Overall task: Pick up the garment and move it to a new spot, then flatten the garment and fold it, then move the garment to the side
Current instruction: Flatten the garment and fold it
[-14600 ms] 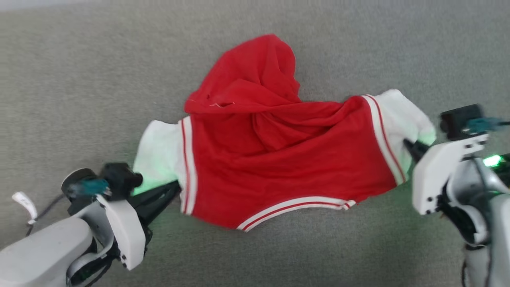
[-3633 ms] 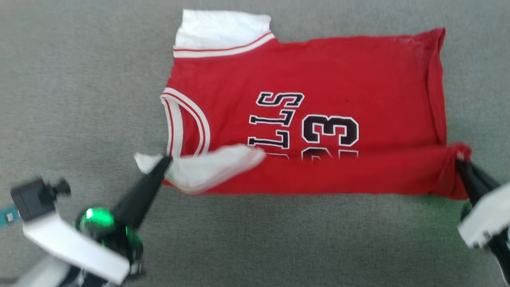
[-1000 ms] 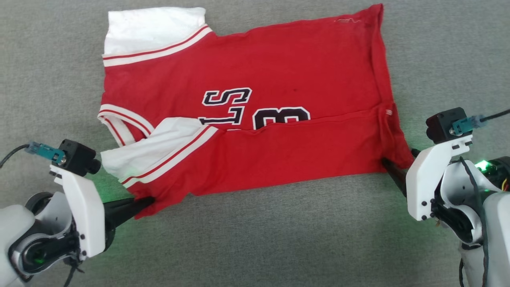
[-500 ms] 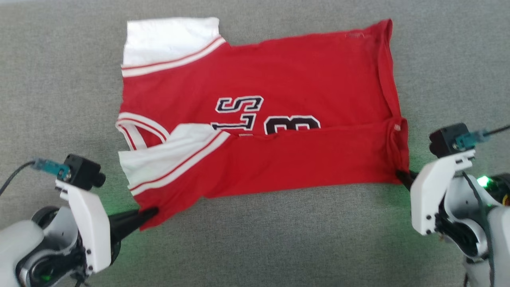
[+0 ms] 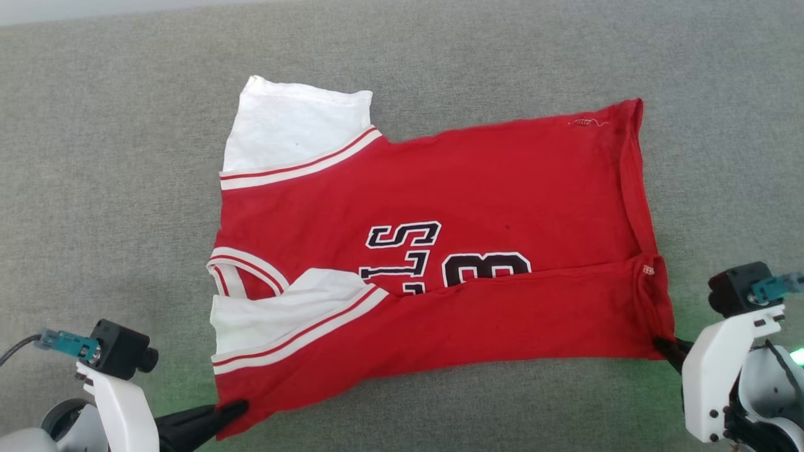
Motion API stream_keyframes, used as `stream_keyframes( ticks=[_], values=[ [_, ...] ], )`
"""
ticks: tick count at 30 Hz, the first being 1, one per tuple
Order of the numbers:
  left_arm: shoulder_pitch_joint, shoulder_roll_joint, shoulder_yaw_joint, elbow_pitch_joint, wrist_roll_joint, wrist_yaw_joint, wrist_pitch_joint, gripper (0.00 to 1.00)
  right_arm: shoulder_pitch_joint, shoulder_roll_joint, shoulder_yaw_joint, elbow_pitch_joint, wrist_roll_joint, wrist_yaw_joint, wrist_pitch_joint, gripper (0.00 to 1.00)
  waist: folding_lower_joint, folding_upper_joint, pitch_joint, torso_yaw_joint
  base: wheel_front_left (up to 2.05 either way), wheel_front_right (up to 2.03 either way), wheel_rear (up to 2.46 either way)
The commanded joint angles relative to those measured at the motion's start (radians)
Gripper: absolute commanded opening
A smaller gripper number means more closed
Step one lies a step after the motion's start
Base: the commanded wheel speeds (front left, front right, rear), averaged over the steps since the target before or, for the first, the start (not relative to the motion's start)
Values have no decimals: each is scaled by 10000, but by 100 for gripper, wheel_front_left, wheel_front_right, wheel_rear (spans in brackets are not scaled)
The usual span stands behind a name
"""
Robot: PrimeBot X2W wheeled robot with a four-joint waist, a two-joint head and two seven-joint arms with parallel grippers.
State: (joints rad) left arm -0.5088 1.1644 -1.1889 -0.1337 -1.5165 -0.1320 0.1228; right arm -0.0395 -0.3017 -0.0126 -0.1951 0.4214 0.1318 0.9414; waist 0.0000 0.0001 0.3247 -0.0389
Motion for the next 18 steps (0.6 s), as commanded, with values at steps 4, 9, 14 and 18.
stream_keyframes(
  ticks=[4, 9, 14, 18],
  values=[
    [208, -129, 3, 152, -23, 27, -485, 11, 266, 141, -322, -203, -38, -22, -168, 64, 0, -1, -62, 91, 0, 0, 0],
    [74, -198, 148, 377, 108, 27, -1035, 98, 159, 355, -586, -338, -220, -22, -849, 100, 0, -1, -192, 110, 0, 0, 0],
    [-22, 54, 517, 798, 119, 27, -2060, 100, -27, 982, -831, -676, -732, -16, -2781, 100, 0, -1, -272, -99, 0, 0, 0],
    [-310, 280, 1178, 1808, 89, 27, -3211, 100, -394, 1640, -380, -555, -1472, -16, -5187, 100, 0, -1, -143, -699, 0, 0, 0]
  ],
)
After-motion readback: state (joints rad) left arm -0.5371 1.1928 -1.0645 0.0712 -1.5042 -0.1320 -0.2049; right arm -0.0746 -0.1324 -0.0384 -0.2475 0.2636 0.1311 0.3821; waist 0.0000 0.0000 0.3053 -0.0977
